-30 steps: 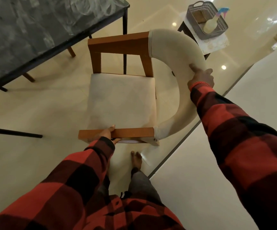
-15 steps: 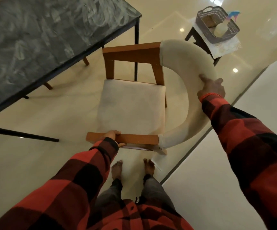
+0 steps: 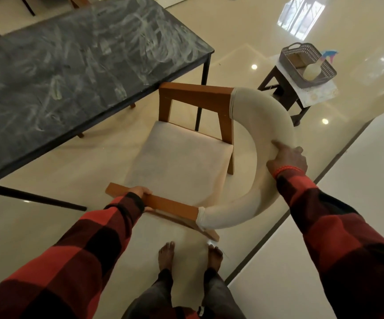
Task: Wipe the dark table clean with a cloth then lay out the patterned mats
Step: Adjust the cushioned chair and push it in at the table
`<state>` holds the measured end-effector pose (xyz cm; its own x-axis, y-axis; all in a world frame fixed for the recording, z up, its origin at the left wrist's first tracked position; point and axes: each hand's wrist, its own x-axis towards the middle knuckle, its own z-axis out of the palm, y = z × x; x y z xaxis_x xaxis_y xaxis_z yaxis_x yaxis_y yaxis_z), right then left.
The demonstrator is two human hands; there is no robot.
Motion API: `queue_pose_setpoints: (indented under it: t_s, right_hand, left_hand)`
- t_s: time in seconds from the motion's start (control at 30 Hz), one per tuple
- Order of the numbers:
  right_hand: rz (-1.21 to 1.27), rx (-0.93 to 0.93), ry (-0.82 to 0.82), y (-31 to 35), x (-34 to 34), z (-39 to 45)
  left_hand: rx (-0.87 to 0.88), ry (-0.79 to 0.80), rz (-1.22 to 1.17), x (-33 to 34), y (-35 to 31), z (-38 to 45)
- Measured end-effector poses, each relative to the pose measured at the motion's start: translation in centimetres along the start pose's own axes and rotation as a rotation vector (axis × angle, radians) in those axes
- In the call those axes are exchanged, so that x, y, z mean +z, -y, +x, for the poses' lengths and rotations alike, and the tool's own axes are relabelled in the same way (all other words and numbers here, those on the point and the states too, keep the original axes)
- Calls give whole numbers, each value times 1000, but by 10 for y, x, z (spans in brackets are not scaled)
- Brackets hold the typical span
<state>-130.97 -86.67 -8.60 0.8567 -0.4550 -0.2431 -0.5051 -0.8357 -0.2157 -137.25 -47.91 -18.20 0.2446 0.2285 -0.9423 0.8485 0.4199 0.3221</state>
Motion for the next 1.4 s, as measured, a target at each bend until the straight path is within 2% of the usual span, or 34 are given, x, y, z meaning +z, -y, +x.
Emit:
queue_pose_setpoints:
  t_s: [0.17,0.33,0.5,0.63,0.73,0.83,1.07,1.23,1.33,1.4]
  right_hand:
    - [-76,-39,40,5,1,-20]
    - [-225,-104,88,9,-12,-11]
    - [-193,-110,122,18,-13,20]
    - [-104,-165,157,23,-16,61]
    - [-60,-209,193,26,-22,88]
    - [-25,-233,248,32,-23,106]
    - [-135,-280,178,39,-10,131]
    - [-67,-255,249,54,-10,150]
    - [-108,-299,279,65,-10,165]
    - [-126,-344,297,72,-9,176]
  left_hand:
    - [27,-41,65,-13,-12,6]
    - [98,-109,49,-7,6,0]
    - [150,-102,-73,24,49,-21]
    - [187,-178,-131,63,93,-44]
    - [246,-327,-30,87,121,-62]
    - [286,-303,-42,101,127,-74]
    - [253,-408,-147,127,122,-74]
    - [242,-454,-287,142,136,-78]
    - [154,-534,-344,177,142,-89]
    - [124,-610,-298,213,142,-100]
